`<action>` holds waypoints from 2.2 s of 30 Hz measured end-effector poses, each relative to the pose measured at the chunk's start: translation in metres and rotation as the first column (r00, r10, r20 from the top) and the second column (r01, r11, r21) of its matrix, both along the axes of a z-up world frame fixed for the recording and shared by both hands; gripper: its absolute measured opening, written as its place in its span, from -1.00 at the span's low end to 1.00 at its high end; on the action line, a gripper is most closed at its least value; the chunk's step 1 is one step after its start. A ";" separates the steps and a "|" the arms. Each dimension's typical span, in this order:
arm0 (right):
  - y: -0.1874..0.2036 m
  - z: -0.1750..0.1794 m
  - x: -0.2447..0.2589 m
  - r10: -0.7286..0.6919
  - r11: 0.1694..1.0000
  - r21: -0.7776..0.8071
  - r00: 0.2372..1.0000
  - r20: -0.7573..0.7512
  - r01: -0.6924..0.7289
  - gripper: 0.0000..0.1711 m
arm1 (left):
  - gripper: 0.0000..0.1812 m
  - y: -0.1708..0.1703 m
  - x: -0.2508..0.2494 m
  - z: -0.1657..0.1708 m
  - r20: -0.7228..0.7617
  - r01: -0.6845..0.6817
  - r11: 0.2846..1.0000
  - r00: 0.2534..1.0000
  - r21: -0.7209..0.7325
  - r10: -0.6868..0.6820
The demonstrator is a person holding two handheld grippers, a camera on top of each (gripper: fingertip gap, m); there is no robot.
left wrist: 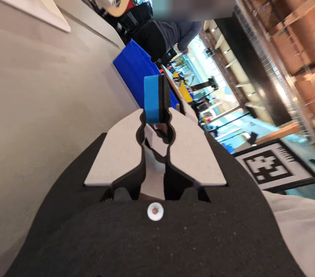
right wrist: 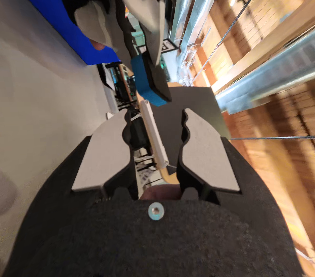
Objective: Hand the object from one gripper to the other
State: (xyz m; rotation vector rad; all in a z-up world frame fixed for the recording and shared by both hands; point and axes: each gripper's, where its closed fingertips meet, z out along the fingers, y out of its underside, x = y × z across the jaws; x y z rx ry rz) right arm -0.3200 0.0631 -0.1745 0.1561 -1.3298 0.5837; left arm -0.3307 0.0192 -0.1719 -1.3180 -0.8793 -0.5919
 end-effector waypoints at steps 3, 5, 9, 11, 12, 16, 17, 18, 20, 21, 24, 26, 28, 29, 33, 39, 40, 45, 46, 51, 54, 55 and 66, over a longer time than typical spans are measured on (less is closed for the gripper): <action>-0.005 0.000 0.001 -0.022 0.997 0.067 0.998 -0.057 0.026 -0.36 | -0.77 0.008 0.009 -0.007 0.142 0.059 0.997 0.988 0.052 -0.066; -0.007 -0.003 0.000 -0.033 0.992 0.119 0.997 -0.076 0.042 -0.40 | -0.77 0.012 0.013 -0.009 0.190 0.084 0.994 0.977 0.066 -0.095; -0.009 -0.009 -0.001 -0.049 0.978 0.195 0.994 -0.102 0.068 -0.72 | -0.77 0.017 0.016 -0.019 0.239 0.084 0.996 0.967 0.038 -0.090; -0.007 -0.009 -0.004 -0.061 0.976 0.206 0.994 -0.086 0.078 -0.73 | -0.76 0.017 0.016 -0.018 0.216 0.083 0.995 0.972 0.047 -0.091; -0.005 -0.007 -0.004 -0.069 0.976 0.202 0.994 -0.083 0.085 -0.73 | -0.74 0.017 0.016 -0.014 0.192 0.085 0.995 0.977 0.057 -0.094; 0.015 0.007 -0.008 -0.098 0.986 0.130 0.993 -0.061 0.105 -0.73 | -0.51 0.005 0.008 0.009 0.032 -0.004 0.996 0.999 0.086 0.001; 0.023 0.016 -0.008 -0.105 0.990 0.090 0.993 -0.052 0.109 -0.73 | -0.50 -0.001 0.006 0.009 -0.032 -0.045 0.998 0.998 0.048 0.047; 0.032 0.028 -0.008 -0.106 0.994 0.034 0.994 -0.033 0.108 -0.74 | -0.50 -0.006 0.007 0.007 -0.099 -0.082 0.997 0.992 0.001 0.082; 0.058 0.067 -0.006 -0.113 0.985 -0.127 0.994 0.005 0.113 -0.74 | -0.51 -0.012 0.016 -0.003 -0.211 -0.135 0.986 0.971 -0.097 0.112; 0.075 0.089 -0.005 -0.113 0.969 -0.216 0.993 0.037 0.119 -0.74 | -0.52 -0.014 0.024 -0.010 -0.256 -0.149 0.978 0.961 -0.147 0.108; 0.151 0.138 -0.008 -0.139 0.855 -0.473 0.972 0.188 0.214 -0.73 | -0.55 -0.016 0.058 -0.026 -0.356 -0.169 0.951 0.932 -0.260 0.069; 0.212 0.132 -0.020 -0.194 0.757 -0.514 0.890 0.413 0.404 -0.73 | -0.57 -0.014 0.080 -0.032 -0.406 -0.168 0.932 0.914 -0.320 0.025; 0.279 0.094 -0.022 -0.319 0.633 -0.387 0.681 0.660 0.671 -0.73 | -0.57 -0.013 0.095 -0.035 -0.471 -0.183 0.911 0.882 -0.370 -0.014; 0.305 0.069 -0.016 -0.344 0.574 -0.293 0.550 0.761 0.765 -0.73 | -0.58 -0.011 0.100 -0.035 -0.504 -0.195 0.904 0.863 -0.381 -0.026; 0.369 -0.020 0.020 -0.323 0.390 0.040 0.096 0.942 0.920 -0.72 | -0.59 0.000 0.111 -0.038 -0.550 -0.182 0.893 0.831 -0.412 -0.085; 0.421 -0.081 0.034 -0.420 0.219 0.255 -0.145 0.896 0.942 -0.71 | -0.59 0.003 0.114 -0.046 -0.580 -0.184 0.868 0.803 -0.461 -0.137; 0.423 -0.087 0.032 -0.428 0.216 0.263 -0.151 0.891 0.940 -0.72 | -0.59 0.002 0.113 -0.046 -0.591 -0.197 0.863 0.795 -0.466 -0.138; 0.423 -0.095 0.028 -0.508 0.199 0.323 -0.184 0.842 0.925 -0.72 | -0.59 -0.001 0.110 -0.046 -0.576 -0.191 0.867 0.808 -0.460 -0.127; 0.421 -0.097 0.028 -0.507 0.208 0.332 -0.188 0.841 0.920 -0.72 | -0.59 -0.001 0.110 -0.047 -0.562 -0.179 0.871 0.817 -0.458 -0.128; 0.414 -0.114 0.033 -0.468 0.227 0.376 -0.238 0.851 0.898 -0.47 | -0.58 -0.004 0.107 -0.049 -0.549 -0.174 0.870 0.826 -0.461 -0.126; 0.412 -0.116 0.032 -0.439 0.230 0.352 -0.227 0.870 0.907 -0.45 | -0.56 -0.004 0.106 -0.050 -0.555 -0.180 0.865 0.822 -0.469 -0.129; 0.408 -0.117 0.032 -0.397 0.244 0.338 -0.224 0.890 0.909 -0.41 | -0.55 -0.004 0.107 -0.050 -0.553 -0.177 0.866 0.823 -0.468 -0.131; 0.257 0.055 0.014 0.163 0.569 -0.380 0.353 0.921 0.729 -0.33 | -0.47 -0.001 0.108 -0.049 -0.562 -0.192 0.865 0.818 -0.464 -0.120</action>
